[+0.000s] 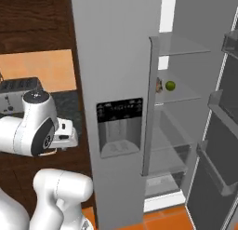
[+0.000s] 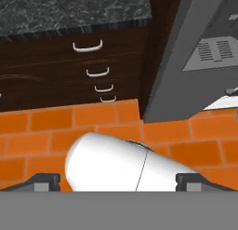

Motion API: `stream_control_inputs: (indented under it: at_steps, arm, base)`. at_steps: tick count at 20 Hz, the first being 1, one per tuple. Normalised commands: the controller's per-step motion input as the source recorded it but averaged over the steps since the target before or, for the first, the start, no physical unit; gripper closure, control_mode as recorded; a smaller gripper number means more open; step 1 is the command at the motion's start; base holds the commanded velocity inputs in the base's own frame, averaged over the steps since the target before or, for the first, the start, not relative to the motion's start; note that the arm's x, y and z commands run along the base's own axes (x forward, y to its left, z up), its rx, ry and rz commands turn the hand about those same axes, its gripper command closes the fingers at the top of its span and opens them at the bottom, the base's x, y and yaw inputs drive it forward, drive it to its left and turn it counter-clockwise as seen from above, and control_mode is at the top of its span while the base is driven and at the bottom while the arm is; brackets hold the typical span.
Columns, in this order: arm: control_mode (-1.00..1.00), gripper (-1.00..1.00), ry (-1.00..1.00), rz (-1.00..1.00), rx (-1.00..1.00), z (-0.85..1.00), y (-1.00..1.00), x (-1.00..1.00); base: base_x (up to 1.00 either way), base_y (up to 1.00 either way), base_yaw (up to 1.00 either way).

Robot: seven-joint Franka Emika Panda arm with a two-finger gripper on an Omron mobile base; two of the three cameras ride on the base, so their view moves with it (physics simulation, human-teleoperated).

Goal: Place one lime and one steak in each tupperware on the nearby counter, to pack two identical lunches.

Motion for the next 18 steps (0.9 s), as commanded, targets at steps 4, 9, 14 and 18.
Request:
stream_control_inputs:
  at_steps: [4, 9, 14, 18]
  arm:
    - [1.00, -1.00, 0.00, 0.00, 0.00, 0.00, 0.00, 0.00]
    - [1.00, -1.00, 0.00, 0.00, 0.00, 0.00, 0.00, 0.00]
    - [1.00, -1.00, 0.00, 0.00, 0.00, 0.00, 0.00, 0.00]
    - [1.00, -1.00, 0.00, 0.00, 0.00, 0.00, 0.00, 0.00]
  base:
    - [0.49, -1.00, 0.06]
    - [0.08, -1.00, 0.18]
    - [0.49, -1.00, 0.39]
    - [0.45, -0.68, 0.29]
